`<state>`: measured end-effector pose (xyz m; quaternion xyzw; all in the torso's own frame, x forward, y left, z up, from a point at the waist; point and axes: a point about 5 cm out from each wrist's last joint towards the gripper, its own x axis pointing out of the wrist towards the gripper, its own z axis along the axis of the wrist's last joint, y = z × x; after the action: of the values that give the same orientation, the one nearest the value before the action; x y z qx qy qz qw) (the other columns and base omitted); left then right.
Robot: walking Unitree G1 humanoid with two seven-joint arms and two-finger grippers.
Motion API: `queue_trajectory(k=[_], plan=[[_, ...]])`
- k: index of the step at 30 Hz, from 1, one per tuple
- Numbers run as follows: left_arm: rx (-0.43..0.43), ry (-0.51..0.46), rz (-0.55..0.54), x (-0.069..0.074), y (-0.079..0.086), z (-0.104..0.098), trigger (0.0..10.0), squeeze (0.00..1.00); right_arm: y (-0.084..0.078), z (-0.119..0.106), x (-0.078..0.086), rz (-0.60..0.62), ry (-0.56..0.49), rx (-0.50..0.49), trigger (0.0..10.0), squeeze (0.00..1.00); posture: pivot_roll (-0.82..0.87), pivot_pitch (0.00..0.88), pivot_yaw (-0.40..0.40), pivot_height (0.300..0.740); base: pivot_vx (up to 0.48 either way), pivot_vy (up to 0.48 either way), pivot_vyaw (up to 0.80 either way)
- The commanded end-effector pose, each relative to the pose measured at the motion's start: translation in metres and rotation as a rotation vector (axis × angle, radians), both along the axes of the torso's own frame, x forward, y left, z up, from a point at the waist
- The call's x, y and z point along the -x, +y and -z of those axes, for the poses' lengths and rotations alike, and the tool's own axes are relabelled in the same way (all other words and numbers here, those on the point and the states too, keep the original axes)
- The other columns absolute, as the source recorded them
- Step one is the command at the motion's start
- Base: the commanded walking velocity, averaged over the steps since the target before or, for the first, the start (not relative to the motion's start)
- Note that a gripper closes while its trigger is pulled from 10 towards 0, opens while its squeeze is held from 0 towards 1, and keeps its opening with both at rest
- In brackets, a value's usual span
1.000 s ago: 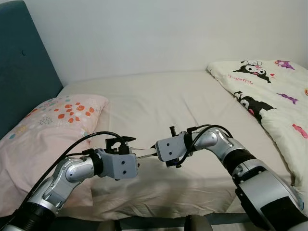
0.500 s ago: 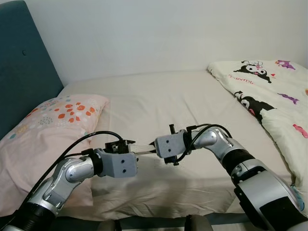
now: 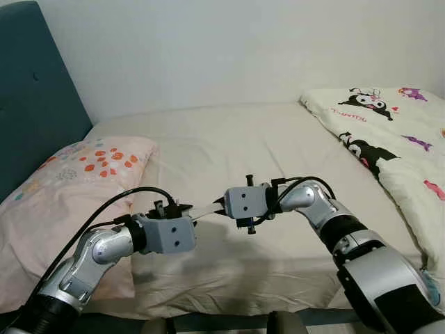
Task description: Clean up the room
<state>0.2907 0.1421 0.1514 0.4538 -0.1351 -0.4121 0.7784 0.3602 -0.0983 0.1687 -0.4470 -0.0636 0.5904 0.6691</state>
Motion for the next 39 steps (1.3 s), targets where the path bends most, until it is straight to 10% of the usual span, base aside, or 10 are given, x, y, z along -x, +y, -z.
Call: queue_trajectory(k=[1,4,5,6,19,20,21,33,34,39], plan=[[-0.008,0.027,0.002,0.001,-0.003,0.006,10.0,0.0,0.006,-0.013,-0.003,-0.01,-0.031,-0.067,10.0,0.0,0.09,0.047,0.005,0.59,0.0,0.0,0.0],[-0.004,0.031,0.001,0.001,-0.003,0.006,10.0,0.0,0.007,-0.013,-0.003,-0.01,-0.03,-0.069,10.0,0.0,0.09,0.047,0.005,0.59,0.0,0.0,0.0],[0.004,0.034,0.0,0.0,-0.003,0.006,1.8,0.0,0.007,-0.014,-0.003,-0.009,-0.028,-0.073,10.0,0.0,0.09,0.047,0.004,0.59,0.0,0.0,0.0],[0.016,0.039,0.0,0.0,-0.003,0.005,0.0,0.0,0.008,-0.015,-0.003,-0.008,-0.025,-0.087,10.0,0.0,0.09,0.047,0.005,0.59,0.0,0.0,0.0],[0.064,0.033,-0.008,-0.002,-0.007,0.0,0.0,0.0,0.01,-0.014,-0.003,0.008,0.007,-0.12,10.0,0.0,0.09,0.051,0.008,0.59,0.0,0.0,0.0],[0.065,0.032,-0.008,-0.002,-0.007,0.0,0.0,0.0,0.009,-0.014,-0.004,0.015,0.01,-0.123,10.0,0.73,0.09,0.051,0.009,0.59,0.0,0.0,0.0],[0.065,0.033,-0.01,-0.002,-0.007,0.0,0.0,0.0,0.009,-0.014,-0.004,0.021,0.014,-0.127,10.0,1.0,0.09,0.051,0.009,0.59,0.0,0.0,0.0],[0.059,0.038,-0.015,-0.003,-0.006,0.001,0.0,0.0,0.004,-0.014,-0.008,0.079,0.002,-0.133,10.0,1.0,0.09,0.052,0.009,0.59,0.0,0.0,0.0],[0.045,0.079,-0.035,-0.004,-0.002,0.005,0.0,0.0,-0.007,-0.016,-0.015,0.18,-0.018,-0.146,10.0,0.0,0.09,0.052,0.001,0.59,0.0,0.0,0.0],[0.142,0.25,-0.146,-0.009,0.01,0.013,0.0,0.0,-0.043,-0.034,-0.031,0.472,-0.04,-0.333,10.0,0.0,0.08,0.055,-0.002,0.59,0.0,0.0,0.0]])
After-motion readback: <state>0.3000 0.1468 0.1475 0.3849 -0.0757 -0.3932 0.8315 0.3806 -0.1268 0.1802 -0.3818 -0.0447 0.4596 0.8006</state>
